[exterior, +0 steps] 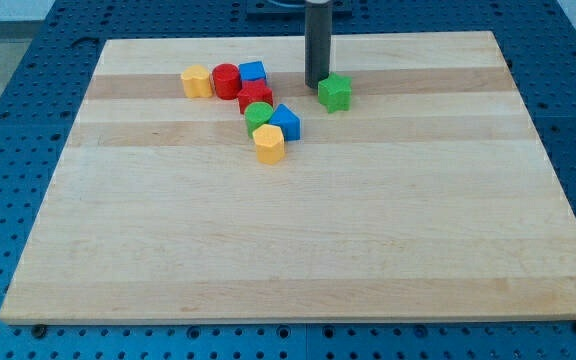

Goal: Move green star to the right of yellow hexagon

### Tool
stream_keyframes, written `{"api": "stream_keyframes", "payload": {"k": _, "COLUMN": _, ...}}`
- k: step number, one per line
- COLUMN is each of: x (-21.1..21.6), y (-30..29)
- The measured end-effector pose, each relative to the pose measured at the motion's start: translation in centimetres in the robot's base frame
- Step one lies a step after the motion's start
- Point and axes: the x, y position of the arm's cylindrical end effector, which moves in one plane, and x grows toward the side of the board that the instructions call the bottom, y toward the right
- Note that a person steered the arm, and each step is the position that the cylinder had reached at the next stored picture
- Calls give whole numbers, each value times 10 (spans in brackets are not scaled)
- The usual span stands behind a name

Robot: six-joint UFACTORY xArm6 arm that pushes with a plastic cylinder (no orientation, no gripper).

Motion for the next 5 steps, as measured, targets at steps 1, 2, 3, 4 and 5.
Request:
{"api": "stream_keyframes", "payload": {"k": 1, "x": -31, "y": 20}}
{"api": "stream_keyframes", "payload": {"k": 2, "x": -24, "y": 47}}
{"api": "stream_keyframes", "payload": {"k": 3, "x": -15, "y": 26}}
{"api": "stream_keyframes", "payload": {"k": 4, "x": 1, "y": 17}}
{"api": "stream_keyframes", "payload": {"k": 5, "x": 42, "y": 9}}
